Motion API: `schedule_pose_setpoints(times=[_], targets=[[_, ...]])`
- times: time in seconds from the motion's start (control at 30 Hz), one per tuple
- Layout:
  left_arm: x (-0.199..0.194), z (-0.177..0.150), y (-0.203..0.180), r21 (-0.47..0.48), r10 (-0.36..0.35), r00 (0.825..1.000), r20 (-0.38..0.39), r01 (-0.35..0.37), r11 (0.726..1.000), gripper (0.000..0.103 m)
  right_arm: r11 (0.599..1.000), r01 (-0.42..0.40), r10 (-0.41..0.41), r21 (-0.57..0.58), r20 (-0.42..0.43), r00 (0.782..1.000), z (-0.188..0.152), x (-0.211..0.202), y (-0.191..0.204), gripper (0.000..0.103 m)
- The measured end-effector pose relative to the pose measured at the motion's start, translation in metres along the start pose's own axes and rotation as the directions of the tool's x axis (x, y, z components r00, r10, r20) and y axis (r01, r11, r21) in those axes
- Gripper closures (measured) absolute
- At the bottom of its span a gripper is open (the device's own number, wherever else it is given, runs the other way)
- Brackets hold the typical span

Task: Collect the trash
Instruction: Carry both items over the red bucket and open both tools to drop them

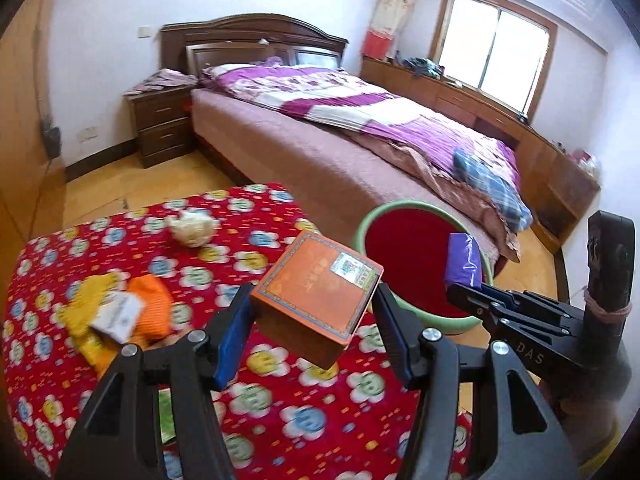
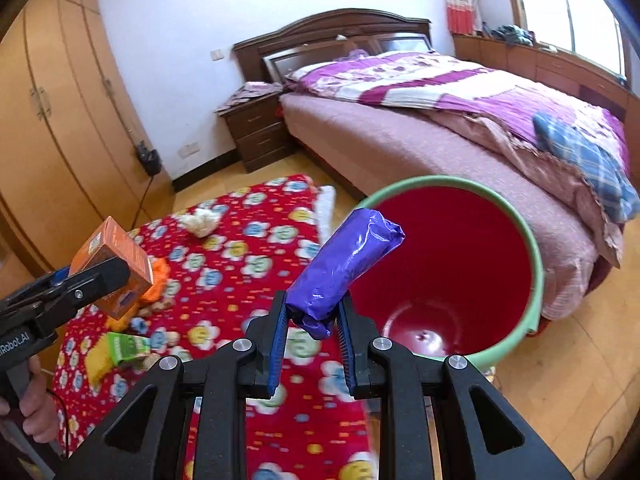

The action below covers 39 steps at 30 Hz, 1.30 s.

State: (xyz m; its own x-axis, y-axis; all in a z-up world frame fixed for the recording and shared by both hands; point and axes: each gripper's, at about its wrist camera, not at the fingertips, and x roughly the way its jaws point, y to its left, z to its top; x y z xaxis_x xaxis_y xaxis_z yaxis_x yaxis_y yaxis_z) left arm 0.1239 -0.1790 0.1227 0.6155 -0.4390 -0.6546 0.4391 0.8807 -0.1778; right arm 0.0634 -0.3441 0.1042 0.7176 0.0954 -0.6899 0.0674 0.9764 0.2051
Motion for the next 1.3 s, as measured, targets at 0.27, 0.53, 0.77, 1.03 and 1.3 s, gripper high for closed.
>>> schedule_pose_setpoints(times=[0.27, 0.53, 0.77, 1.03, 1.3], targets=[[0.068, 0.004, -0.045, 0.053, -0.056, 0.996, -0.064, 0.059, 0.997, 0.043, 0.997, 0.016, -0.014, 0.072, -0.025, 1.000, -0.008, 0.016, -0.056, 0.079], [0.123, 0.005, -0.076, 0.093, -0.062, 0.989, -0.134, 0.075, 0.993, 0.043, 0.991, 0.035, -0.031, 0.127, -0.034, 0.999, -0.013, 0.028, -0.097, 0.079], [0.152, 0.003, -0.088, 0.089, -0.074, 0.981, -0.177, 0.091, 0.992, 0.043, 0.990, 0.044, -0.041, 0.131, -0.025, 0.999, -0.015, 0.033, -0.113, 0.075], [0.154, 0.006, -0.090, 0.097, -0.077, 0.985, -0.152, 0.092, 0.991, 0.041, 0.994, 0.041, -0.040, 0.102, -0.014, 0.999, -0.015, 0.033, -0.110, 0.066], [0.136, 0.005, -0.082, 0.085, -0.067, 0.988, -0.139, 0.080, 0.993, 0.041, 0.994, 0.037, -0.038, 0.102, 0.013, 0.999, -0.016, 0.020, -0.100, 0.058]])
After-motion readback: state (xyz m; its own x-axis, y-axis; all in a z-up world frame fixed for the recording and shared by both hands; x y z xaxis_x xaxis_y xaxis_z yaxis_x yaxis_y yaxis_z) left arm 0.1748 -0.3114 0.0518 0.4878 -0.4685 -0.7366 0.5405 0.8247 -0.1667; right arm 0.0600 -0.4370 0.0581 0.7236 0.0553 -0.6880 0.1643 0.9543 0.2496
